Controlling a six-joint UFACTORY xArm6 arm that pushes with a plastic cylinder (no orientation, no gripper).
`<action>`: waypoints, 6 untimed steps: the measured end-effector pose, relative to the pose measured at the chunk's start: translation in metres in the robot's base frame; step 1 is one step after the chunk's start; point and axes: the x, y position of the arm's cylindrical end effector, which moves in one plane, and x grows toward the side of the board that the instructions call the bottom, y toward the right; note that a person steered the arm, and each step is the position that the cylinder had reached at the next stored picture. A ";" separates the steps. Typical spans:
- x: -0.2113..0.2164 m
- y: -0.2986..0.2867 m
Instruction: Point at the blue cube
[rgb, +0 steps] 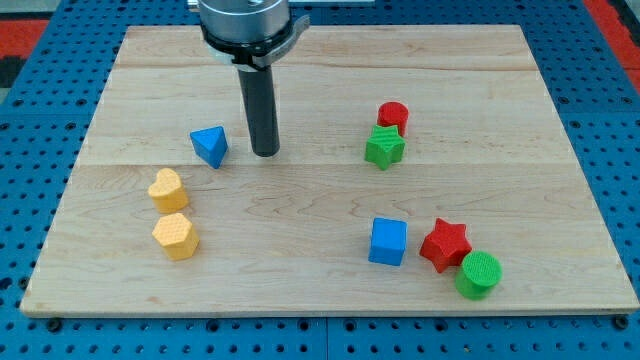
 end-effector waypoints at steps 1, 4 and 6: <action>-0.004 -0.017; 0.009 0.010; 0.076 0.083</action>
